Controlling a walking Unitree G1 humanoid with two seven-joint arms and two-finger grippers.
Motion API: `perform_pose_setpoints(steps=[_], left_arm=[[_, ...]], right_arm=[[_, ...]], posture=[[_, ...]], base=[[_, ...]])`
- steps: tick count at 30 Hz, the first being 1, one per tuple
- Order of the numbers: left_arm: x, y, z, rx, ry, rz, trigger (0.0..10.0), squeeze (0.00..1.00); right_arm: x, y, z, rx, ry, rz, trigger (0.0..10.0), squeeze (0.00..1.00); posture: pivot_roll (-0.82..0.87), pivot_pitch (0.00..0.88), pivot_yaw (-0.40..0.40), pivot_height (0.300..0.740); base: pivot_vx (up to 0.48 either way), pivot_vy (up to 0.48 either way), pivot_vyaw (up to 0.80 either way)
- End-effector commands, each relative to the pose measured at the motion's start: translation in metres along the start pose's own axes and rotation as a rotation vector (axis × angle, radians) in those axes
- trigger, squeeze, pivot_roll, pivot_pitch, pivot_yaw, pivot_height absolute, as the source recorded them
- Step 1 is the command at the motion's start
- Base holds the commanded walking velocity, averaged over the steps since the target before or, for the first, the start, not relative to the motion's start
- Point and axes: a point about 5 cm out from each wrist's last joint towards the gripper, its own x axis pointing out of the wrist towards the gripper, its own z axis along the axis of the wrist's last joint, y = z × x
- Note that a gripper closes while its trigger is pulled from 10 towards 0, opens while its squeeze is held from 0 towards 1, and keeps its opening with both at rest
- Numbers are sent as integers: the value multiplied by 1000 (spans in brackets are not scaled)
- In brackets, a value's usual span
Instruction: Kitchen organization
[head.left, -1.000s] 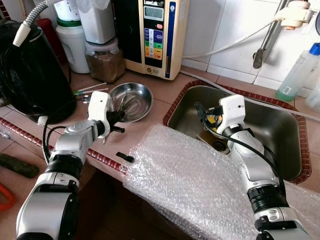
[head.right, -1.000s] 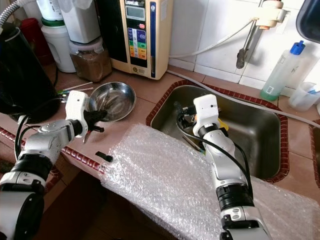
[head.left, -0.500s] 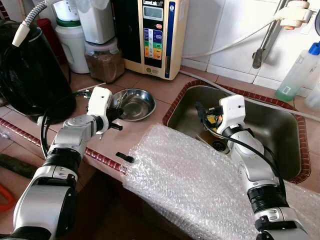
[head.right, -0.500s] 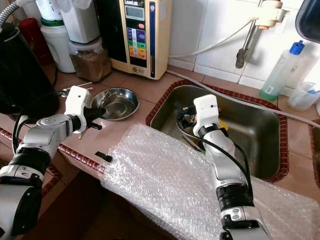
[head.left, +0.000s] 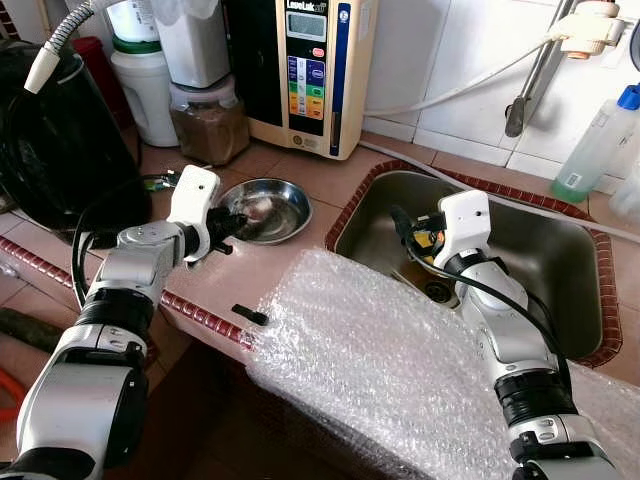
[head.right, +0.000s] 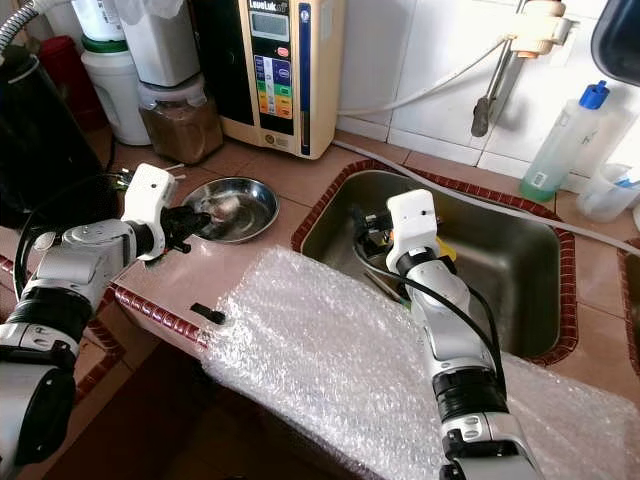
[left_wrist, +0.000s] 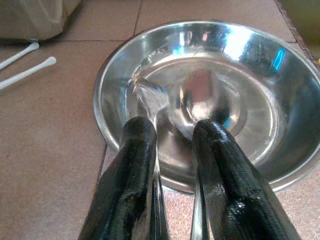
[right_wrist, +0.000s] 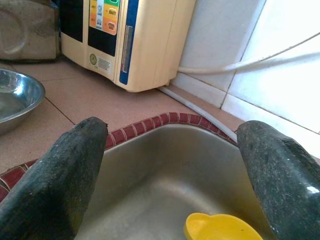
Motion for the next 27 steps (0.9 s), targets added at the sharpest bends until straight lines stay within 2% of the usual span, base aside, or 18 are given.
perform_pose_setpoints(steps=[1, 2, 3, 9, 16, 18, 21, 27], left_arm=[[-1, 3, 7, 12, -16, 17, 7882, 0], [-1, 4, 7, 7, -19, 21, 2941, 0], [-1, 4, 7, 3, -19, 22, 0, 0], [-1, 5, 10, -6, -37, 23, 0, 0], [-3, 11, 23, -12, -126, 72, 0, 0], [-5, 12, 31, -15, -193, 100, 0, 0], [-6, 12, 35, -21, -239, 114, 0, 0], [-7, 12, 38, -37, -279, 121, 0, 0]], right_arm=[[1, -1, -1, -2, 16, -2, 10000, 0], [1, -1, -1, -2, 17, -2, 10000, 0], [1, -1, -2, -3, 17, -2, 10000, 0], [1, -3, -2, -6, 20, -2, 10000, 0], [1, -2, -1, -8, 18, -1, 10000, 0], [2, -3, -1, -11, 16, 0, 10000, 0], [2, -3, -1, -13, 16, -1, 10000, 0], [2, -3, 0, -16, 15, 3, 10000, 0]], posture=[[75, 0, 36, 740], [74, 0, 33, 740], [74, 0, 33, 740], [74, 0, 32, 740], [75, 0, 31, 740], [73, 0, 29, 740], [74, 0, 26, 740], [75, 0, 22, 740]], base=[[0, 0, 0], [0, 0, 0], [0, 0, 0], [0, 0, 0], [0, 0, 0], [0, 0, 0], [0, 0, 0], [0, 0, 0]])
